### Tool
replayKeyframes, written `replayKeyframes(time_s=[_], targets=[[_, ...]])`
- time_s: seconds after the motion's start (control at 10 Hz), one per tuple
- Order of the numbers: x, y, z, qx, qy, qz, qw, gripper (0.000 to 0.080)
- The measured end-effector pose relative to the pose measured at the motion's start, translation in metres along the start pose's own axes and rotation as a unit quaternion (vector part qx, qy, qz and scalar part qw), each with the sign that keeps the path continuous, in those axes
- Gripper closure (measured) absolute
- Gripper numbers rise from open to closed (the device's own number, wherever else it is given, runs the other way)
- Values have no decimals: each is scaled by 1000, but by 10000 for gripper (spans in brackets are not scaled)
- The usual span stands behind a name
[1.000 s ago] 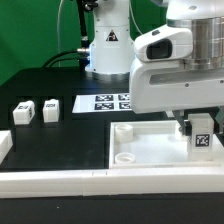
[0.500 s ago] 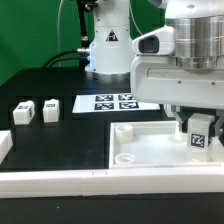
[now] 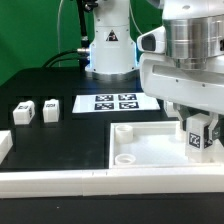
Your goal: Assemble one leg
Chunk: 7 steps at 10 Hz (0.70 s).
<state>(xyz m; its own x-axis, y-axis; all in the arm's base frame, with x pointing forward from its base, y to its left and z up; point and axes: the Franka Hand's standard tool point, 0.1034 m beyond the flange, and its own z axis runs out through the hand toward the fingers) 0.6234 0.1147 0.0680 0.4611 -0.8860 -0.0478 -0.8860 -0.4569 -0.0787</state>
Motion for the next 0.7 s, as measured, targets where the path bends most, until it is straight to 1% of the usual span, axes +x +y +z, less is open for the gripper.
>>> replayKeyframes(time_s=[0.1,0.2,0.3,0.4,0.6,0.7], targets=[[-1,0,0,1,1,62,998,507],[0,-1,0,6,5,104,995,507],[0,0,0,11,-5,176,984,507],[0,-1,0,12,-9,232,973,506],[0,-1,0,13,-13,273,962,506],[0,-1,0,13,-13,265,964,506]])
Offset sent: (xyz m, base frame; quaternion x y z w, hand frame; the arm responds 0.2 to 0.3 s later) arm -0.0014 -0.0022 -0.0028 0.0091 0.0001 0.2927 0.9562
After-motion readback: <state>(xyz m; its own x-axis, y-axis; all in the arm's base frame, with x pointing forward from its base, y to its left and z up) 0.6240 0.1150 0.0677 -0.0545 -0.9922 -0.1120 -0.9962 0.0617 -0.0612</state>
